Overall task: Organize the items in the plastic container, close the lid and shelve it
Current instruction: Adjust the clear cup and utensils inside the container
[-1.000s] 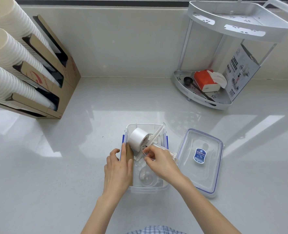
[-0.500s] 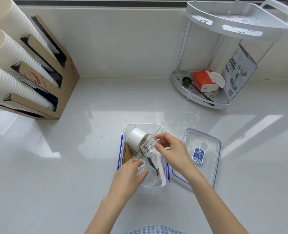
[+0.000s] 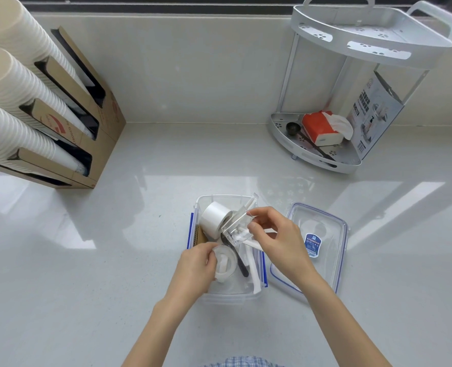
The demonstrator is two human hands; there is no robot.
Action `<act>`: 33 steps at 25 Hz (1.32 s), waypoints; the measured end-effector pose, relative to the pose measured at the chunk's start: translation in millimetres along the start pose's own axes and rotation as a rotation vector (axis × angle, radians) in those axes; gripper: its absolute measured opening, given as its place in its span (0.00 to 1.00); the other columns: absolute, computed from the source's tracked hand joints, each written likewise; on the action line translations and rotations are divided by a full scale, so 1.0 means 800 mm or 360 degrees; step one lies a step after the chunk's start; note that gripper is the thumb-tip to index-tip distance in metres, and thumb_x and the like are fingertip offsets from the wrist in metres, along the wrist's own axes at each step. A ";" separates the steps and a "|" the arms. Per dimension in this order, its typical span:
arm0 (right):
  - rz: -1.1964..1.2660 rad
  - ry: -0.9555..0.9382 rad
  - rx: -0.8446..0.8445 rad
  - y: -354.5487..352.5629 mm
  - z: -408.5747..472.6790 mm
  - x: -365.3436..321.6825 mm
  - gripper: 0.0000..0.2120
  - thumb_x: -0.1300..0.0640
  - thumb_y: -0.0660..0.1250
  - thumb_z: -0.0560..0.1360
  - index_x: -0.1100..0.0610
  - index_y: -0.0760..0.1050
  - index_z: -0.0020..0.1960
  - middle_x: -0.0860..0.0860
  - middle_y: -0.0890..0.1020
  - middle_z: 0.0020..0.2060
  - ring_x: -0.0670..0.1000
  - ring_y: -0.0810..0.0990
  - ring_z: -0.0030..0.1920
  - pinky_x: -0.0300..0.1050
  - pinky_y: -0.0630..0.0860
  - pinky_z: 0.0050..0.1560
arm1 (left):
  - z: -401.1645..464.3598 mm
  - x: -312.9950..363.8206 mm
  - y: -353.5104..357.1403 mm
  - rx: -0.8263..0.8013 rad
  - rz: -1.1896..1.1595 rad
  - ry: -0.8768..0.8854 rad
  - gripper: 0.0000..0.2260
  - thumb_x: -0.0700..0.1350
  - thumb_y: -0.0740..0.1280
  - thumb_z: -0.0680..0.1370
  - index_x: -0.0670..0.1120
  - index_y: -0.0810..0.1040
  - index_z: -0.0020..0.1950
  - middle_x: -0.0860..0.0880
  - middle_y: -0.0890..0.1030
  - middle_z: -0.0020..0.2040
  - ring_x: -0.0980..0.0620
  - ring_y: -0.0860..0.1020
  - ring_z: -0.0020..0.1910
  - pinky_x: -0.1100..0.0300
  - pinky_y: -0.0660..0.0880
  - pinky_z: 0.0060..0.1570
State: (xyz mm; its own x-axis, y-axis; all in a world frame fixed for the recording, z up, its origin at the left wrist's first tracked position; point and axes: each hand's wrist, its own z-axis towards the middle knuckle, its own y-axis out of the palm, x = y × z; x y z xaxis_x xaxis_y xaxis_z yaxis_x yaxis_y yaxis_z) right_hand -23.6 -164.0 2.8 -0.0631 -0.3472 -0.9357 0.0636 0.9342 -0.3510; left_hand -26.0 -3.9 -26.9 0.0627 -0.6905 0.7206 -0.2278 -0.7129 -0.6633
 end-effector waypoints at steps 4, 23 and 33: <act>-0.0105 -0.0199 -0.0167 -0.001 -0.011 -0.006 0.10 0.65 0.65 0.74 0.51 0.77 0.48 0.38 0.78 0.38 0.33 0.76 0.41 0.23 0.72 0.40 | 0.005 0.008 -0.011 -0.0029 -0.0445 -0.0163 0.14 0.37 0.56 0.78 0.43 0.78 0.57 0.51 0.79 0.39 0.58 0.77 0.32 0.77 0.71 0.26; -0.0636 -0.0598 -0.0517 0.002 -0.015 0.003 0.09 0.59 0.61 0.74 0.54 0.78 0.51 0.48 0.79 0.44 0.48 0.76 0.46 0.44 0.76 0.48 | -0.005 -0.007 -0.022 -0.0502 -0.0979 -0.0216 0.16 0.36 0.58 0.76 0.49 0.77 0.59 0.50 0.81 0.58 0.57 0.79 0.53 0.67 0.78 0.44; -0.0325 -0.0585 -0.0329 0.008 -0.009 -0.008 0.15 0.52 0.55 0.72 0.58 0.76 0.49 0.36 0.71 0.41 0.40 0.73 0.43 0.37 0.74 0.51 | -0.011 0.005 -0.023 -0.0532 -0.1069 -0.0043 0.21 0.43 0.68 0.67 0.56 0.73 0.59 0.57 0.83 0.54 0.61 0.79 0.54 0.73 0.75 0.47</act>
State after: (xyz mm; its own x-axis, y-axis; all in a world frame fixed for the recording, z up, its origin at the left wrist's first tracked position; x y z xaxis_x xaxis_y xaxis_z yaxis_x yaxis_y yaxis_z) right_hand -29.9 -155.3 6.5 0.3055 -0.4969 -0.8123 -0.1158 0.8273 -0.5496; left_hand -30.1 8.0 -9.9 0.3153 -0.1256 0.9406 -0.4146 -0.9098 0.0175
